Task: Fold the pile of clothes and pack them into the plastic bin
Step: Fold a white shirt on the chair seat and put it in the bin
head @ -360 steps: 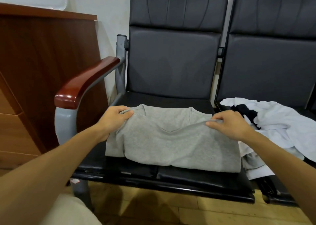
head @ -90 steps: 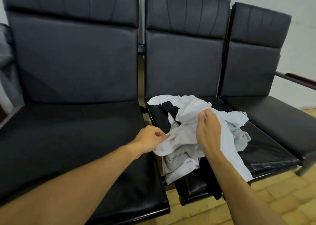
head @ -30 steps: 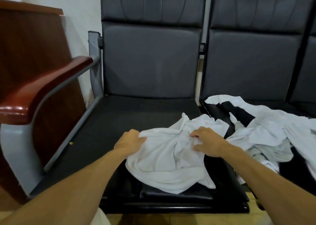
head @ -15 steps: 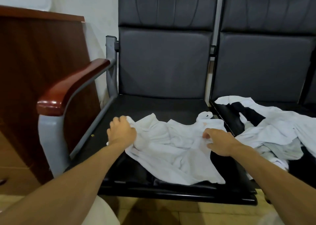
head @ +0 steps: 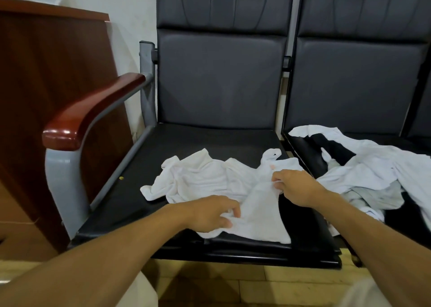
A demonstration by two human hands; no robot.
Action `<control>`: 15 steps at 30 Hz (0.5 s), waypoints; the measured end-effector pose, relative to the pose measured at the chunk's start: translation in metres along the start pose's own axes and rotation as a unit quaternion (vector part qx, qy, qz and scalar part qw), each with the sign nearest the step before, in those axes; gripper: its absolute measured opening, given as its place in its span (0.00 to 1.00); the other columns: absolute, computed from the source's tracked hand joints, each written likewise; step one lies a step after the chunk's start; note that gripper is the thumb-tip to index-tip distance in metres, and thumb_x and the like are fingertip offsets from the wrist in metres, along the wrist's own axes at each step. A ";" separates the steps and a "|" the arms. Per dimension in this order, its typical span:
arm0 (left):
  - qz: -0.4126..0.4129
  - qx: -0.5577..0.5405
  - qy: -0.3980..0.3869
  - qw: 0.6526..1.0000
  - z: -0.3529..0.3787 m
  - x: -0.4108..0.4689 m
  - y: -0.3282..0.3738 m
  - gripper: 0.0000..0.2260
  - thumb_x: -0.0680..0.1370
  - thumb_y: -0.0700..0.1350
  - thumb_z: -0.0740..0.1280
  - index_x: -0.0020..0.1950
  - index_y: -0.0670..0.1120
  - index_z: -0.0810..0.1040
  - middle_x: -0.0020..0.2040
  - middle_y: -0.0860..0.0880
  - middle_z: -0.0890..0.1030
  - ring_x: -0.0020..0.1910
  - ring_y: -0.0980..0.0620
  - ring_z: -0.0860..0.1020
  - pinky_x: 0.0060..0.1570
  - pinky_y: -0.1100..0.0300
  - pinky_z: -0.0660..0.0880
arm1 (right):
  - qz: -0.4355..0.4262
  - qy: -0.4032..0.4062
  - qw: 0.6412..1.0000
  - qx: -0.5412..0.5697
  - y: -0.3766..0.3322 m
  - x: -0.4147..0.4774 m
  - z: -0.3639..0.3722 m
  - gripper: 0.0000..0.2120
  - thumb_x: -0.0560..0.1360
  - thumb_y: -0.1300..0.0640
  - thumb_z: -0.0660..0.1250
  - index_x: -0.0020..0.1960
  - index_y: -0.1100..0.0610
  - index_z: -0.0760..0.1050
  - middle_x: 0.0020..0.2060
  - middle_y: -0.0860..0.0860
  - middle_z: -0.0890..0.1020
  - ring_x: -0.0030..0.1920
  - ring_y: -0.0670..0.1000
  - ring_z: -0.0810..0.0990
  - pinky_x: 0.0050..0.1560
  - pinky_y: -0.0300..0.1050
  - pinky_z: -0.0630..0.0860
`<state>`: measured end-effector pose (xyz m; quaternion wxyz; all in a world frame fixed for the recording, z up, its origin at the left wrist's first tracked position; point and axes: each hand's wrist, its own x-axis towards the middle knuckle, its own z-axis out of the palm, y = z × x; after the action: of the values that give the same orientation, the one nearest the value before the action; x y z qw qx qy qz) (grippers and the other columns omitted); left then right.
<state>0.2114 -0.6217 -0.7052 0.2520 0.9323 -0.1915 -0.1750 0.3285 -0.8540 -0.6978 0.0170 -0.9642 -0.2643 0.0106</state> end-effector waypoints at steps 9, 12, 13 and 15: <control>-0.186 0.221 0.183 0.940 -0.039 -0.008 -0.050 0.14 0.78 0.40 0.63 0.58 0.57 0.78 0.56 0.53 0.68 0.61 0.49 0.67 0.61 0.58 0.63 | -0.055 -0.067 0.980 0.178 -0.035 -0.010 -0.013 0.09 0.79 0.50 0.65 0.40 0.45 0.71 0.34 0.45 0.76 0.39 0.46 0.75 0.48 0.42 0.72; -0.118 0.199 0.215 0.949 -0.034 -0.010 -0.026 0.12 0.77 0.43 0.64 0.58 0.56 0.77 0.57 0.53 0.67 0.59 0.51 0.66 0.64 0.57 0.61 | -0.040 -0.121 0.947 0.295 -0.048 -0.011 -0.014 0.04 0.78 0.52 0.66 0.47 0.51 0.73 0.35 0.49 0.78 0.32 0.47 0.77 0.36 0.43 0.78; -0.084 0.145 0.212 0.963 -0.031 -0.013 -0.016 0.10 0.77 0.43 0.64 0.56 0.54 0.78 0.54 0.54 0.69 0.56 0.52 0.68 0.62 0.57 0.64 | -0.037 -0.132 0.944 0.300 -0.050 -0.012 -0.016 0.06 0.77 0.51 0.68 0.50 0.52 0.72 0.38 0.50 0.79 0.33 0.47 0.77 0.35 0.41 0.78; -0.036 0.080 0.166 0.982 -0.019 -0.017 0.003 0.07 0.79 0.47 0.63 0.55 0.50 0.76 0.52 0.54 0.72 0.51 0.54 0.71 0.55 0.59 0.69 | -0.059 -0.153 0.962 0.217 -0.048 -0.012 -0.018 0.12 0.74 0.48 0.71 0.50 0.49 0.69 0.41 0.46 0.77 0.38 0.45 0.75 0.38 0.37 0.72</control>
<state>0.2042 -0.6091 -0.6843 0.1980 0.9719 -0.1271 -0.0107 0.2940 -0.8197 -0.6782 0.1856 -0.9069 -0.3115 0.2145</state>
